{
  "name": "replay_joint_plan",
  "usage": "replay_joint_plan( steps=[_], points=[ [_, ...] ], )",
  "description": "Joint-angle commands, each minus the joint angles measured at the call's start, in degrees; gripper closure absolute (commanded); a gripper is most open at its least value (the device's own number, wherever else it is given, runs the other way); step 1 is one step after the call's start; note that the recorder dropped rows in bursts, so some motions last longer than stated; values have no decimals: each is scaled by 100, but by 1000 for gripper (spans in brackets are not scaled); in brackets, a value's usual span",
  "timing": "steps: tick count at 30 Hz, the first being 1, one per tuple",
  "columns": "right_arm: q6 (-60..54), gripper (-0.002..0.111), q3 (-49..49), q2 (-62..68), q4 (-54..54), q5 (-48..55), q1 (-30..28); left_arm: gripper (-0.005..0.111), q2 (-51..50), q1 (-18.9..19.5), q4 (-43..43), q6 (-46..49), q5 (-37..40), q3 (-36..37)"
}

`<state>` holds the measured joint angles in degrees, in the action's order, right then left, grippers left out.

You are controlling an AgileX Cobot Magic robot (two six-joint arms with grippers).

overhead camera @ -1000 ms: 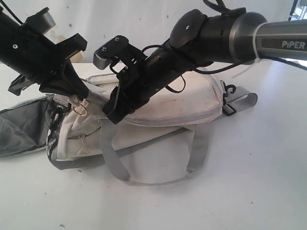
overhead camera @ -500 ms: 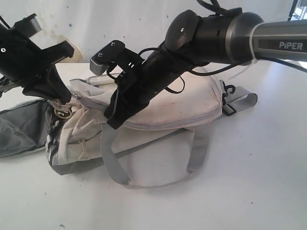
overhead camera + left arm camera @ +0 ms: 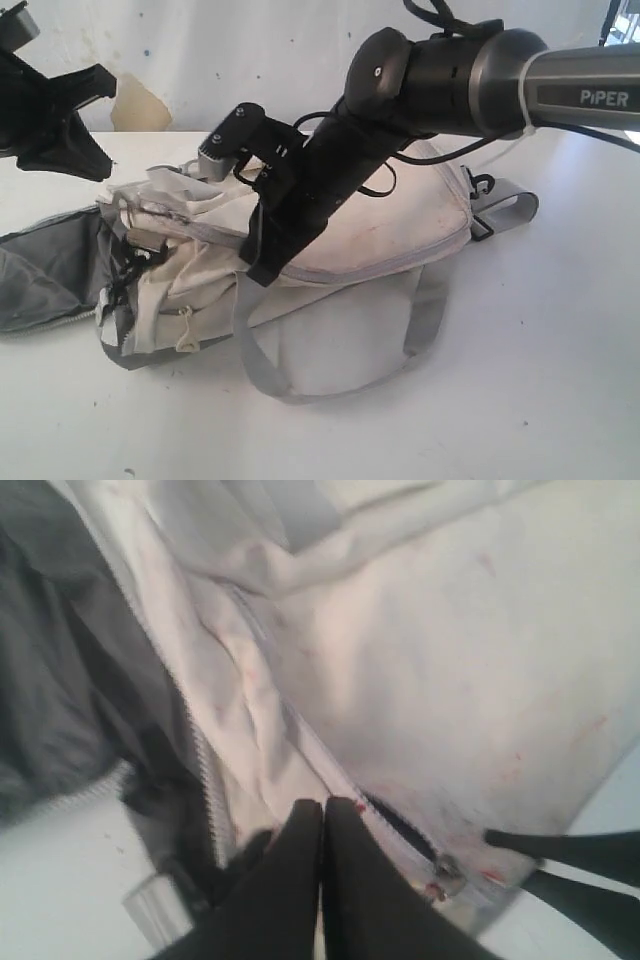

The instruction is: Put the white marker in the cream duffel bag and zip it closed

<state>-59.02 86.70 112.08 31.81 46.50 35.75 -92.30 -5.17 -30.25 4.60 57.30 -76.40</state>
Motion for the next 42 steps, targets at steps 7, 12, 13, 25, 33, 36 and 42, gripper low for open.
replay_joint_plan(
  steps=[7,12,13,25,33,36,42],
  points=[
    [34,108,-19,-2,-250,-93,-82,107,-305,41,-140,1606,406,-30],
    [34,108,-19,-2,-250,-223,-82,104,-305,41,-423,2978,1140,-30],
    [34,108,-19,-2,-250,-223,-82,100,-305,41,-471,3071,1263,-30],
    [84,108,-19,-2,-202,-330,-82,60,-305,-371,-533,3161,1266,-19],
    [191,108,-19,-2,-201,-305,-82,60,-308,-827,167,3186,998,-19],
    [235,108,-19,-2,-201,-318,-82,60,-308,-827,247,3186,869,-19],
    [247,108,-19,-2,-201,-306,-82,60,-308,-827,-260,3437,74,481]
  ],
)
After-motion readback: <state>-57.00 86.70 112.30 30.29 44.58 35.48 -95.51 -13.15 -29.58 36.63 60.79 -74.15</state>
